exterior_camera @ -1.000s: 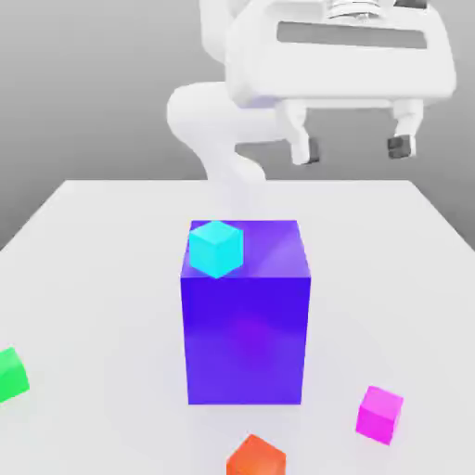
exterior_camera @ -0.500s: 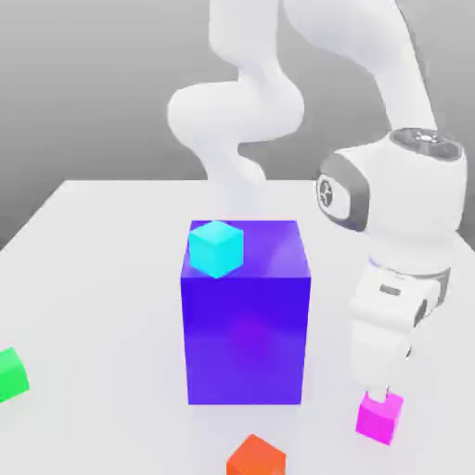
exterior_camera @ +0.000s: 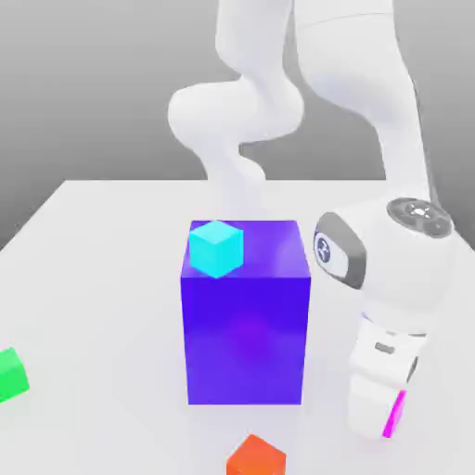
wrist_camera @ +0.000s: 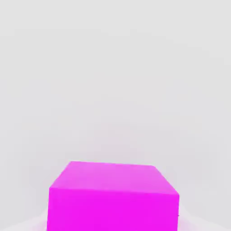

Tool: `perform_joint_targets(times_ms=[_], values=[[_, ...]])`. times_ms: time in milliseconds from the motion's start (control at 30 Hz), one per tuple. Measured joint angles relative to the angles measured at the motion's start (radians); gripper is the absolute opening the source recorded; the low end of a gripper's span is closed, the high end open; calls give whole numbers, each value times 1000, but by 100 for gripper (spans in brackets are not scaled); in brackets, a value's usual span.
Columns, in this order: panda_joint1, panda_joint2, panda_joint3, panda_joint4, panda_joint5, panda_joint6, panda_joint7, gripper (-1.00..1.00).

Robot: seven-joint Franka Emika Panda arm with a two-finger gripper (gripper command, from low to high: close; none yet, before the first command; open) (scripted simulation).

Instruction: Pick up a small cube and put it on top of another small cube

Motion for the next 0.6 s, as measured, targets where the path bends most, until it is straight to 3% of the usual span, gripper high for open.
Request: perform_joint_targets(times_ms=[267,600], values=[[-192,-49,-132,76,64,-149,-116,-100],[-480,-83,-357,102,141,-214,-290,-100]])
